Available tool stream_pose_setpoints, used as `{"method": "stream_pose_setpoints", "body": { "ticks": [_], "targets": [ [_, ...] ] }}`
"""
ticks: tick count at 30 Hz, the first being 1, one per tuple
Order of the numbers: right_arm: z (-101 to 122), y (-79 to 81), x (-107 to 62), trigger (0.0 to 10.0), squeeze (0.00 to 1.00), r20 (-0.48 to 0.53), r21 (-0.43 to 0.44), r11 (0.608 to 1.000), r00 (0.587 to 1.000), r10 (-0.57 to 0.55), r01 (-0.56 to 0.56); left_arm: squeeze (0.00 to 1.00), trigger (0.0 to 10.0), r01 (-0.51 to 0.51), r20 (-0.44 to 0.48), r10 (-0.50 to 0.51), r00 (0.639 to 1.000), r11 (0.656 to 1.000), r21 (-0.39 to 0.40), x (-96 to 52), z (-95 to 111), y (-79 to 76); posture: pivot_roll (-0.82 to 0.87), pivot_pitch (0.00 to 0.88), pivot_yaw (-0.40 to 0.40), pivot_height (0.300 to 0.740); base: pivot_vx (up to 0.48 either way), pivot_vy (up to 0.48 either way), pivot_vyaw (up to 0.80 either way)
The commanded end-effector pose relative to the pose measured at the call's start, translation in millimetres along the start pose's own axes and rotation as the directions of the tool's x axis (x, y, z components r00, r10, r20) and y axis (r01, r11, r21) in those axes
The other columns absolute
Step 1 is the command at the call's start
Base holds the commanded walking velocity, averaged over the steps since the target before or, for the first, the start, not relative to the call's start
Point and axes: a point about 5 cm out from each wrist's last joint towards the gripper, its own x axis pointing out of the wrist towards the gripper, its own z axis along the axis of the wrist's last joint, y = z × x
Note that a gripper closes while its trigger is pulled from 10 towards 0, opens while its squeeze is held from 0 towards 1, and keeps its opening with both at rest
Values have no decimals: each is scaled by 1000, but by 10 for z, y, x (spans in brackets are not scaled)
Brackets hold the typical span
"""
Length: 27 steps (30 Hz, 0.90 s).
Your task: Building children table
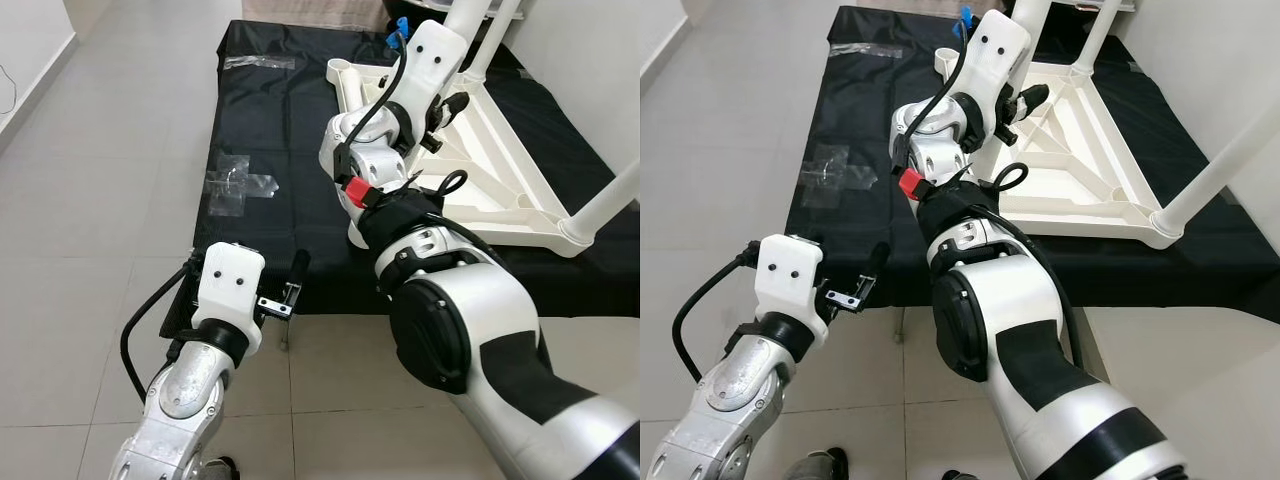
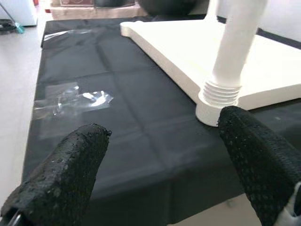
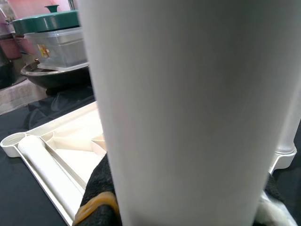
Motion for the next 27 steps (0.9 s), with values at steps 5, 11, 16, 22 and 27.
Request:
{"method": "stream_pose_setpoints", "body": {
  "ticks": [5,11,16,22,27],
  "targets": [
    [-488,-194,61,10000,0,-259,-51,993,959,-117,107,0,10000,-3,-18,3,1000,1000,-3,-28,-24,-21,146,247,-106,740,0,0,0],
    [-476,-171,56,10000,1000,-257,-21,997,963,-84,81,0,10000,-3,-21,3,1000,1000,0,-22,-45,-10,145,232,-103,740,0,0,0],
    [-461,-152,43,10000,1000,-250,-10,998,966,-66,66,0,10000,-3,-23,3,1000,1000,2,-24,-52,-12,147,230,-103,740,0,0,0],
    [-387,-81,7,10000,0,-220,28,1000,976,-2,8,0,10000,1,-21,0,1000,1000,6,-11,-55,-16,141,217,-95,740,0,0,0],
    [-363,-3,-67,10000,0,-157,37,994,982,105,-100,0,10000,0,-15,0,1000,1000,7,15,-51,-4,138,209,-90,740,0,0,0]
  ]
}}
